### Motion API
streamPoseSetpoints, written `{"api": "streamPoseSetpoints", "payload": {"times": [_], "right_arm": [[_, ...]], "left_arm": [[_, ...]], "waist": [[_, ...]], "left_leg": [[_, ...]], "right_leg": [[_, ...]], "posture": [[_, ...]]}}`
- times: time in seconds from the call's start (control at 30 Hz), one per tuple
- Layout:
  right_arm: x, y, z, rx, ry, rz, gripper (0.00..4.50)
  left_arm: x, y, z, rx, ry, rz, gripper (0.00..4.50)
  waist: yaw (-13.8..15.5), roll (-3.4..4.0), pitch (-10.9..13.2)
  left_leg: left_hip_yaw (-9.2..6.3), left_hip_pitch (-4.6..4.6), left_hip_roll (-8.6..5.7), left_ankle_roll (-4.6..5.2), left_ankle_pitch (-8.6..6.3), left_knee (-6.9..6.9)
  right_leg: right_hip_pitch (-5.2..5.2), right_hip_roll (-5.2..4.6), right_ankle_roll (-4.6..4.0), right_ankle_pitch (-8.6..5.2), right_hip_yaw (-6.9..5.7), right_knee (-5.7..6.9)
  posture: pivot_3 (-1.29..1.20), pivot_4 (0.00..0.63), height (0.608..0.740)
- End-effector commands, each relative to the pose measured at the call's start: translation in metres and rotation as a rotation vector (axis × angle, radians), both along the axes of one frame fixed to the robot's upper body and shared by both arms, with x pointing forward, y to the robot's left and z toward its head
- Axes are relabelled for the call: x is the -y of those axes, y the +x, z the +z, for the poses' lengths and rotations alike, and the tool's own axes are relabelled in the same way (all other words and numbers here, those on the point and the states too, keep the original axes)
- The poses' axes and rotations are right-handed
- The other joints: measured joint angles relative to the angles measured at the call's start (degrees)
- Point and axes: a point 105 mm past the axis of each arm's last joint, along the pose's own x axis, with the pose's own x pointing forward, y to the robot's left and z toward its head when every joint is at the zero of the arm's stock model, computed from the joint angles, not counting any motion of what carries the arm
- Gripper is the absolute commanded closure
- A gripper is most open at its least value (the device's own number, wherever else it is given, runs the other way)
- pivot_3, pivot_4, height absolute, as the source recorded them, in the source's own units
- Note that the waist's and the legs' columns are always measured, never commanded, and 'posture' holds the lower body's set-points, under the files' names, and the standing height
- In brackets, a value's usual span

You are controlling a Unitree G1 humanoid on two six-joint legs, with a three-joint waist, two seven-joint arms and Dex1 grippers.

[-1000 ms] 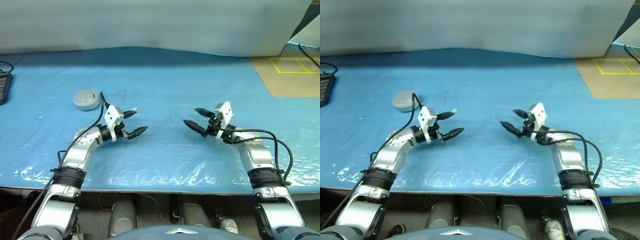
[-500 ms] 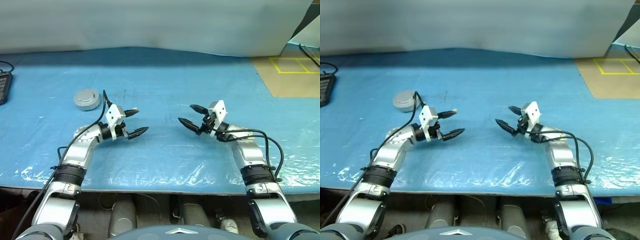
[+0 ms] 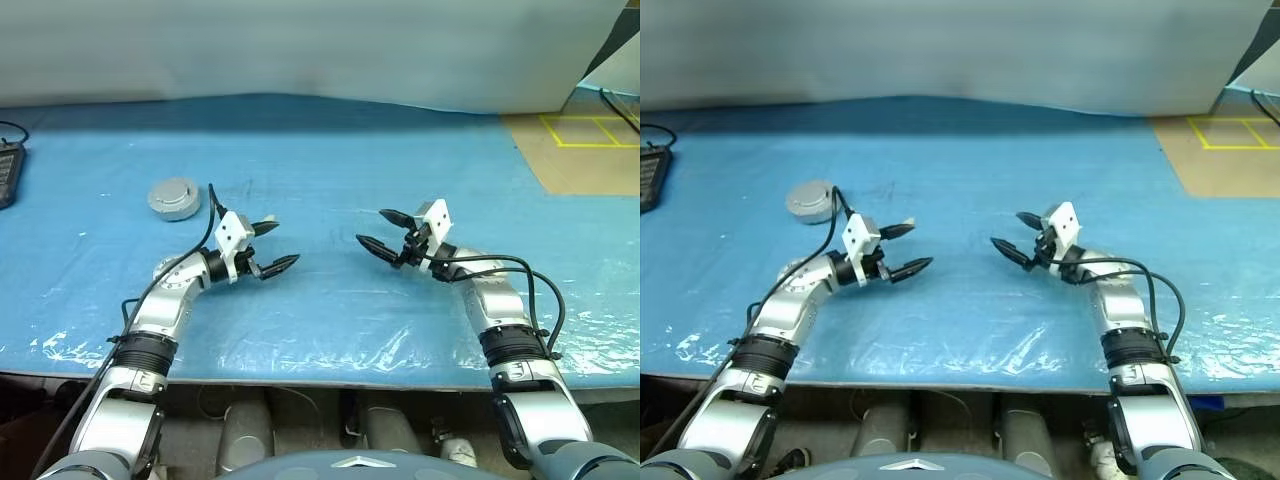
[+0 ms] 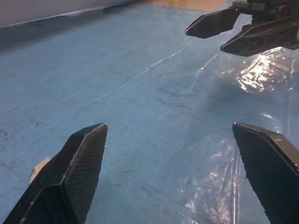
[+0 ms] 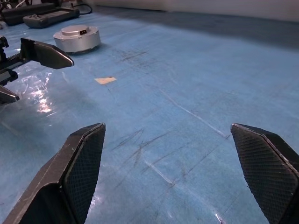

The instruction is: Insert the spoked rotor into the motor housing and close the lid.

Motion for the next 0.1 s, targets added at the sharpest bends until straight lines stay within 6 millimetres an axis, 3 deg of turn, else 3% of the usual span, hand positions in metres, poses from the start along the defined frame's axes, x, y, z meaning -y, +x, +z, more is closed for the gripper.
{"api": "streamPoseSetpoints", "payload": {"times": [0.03, 0.1], "right_arm": [[-0.0043, 0.0017, 0.0121, 0.054, 0.017, 0.009, 0.02], [-0.0049, 0.0019, 0.0112, 0.052, 0.017, 0.009, 0.02]], "left_arm": [[-0.0013, -0.0002, 0.0112, 0.048, -0.010, 0.005, 0.00], [-0.0021, -0.0002, 0.0112, 0.049, -0.008, 0.007, 0.00]], "waist": [[-0.02, 0.00, 0.00], [-0.02, 0.00, 0.00]], "left_leg": [[0.00, 0.00, 0.00, 0.00, 0.00, 0.00], [0.00, 0.01, 0.00, 0.00, 0.00, 0.00]], "right_leg": [[0.00, 0.00, 0.00, 0.00, 0.00, 0.00], [0.00, 0.00, 0.00, 0.00, 0.00, 0.01]], "posture": [[0.00, 0.150, 0.740], [0.00, 0.150, 0.740]]}}
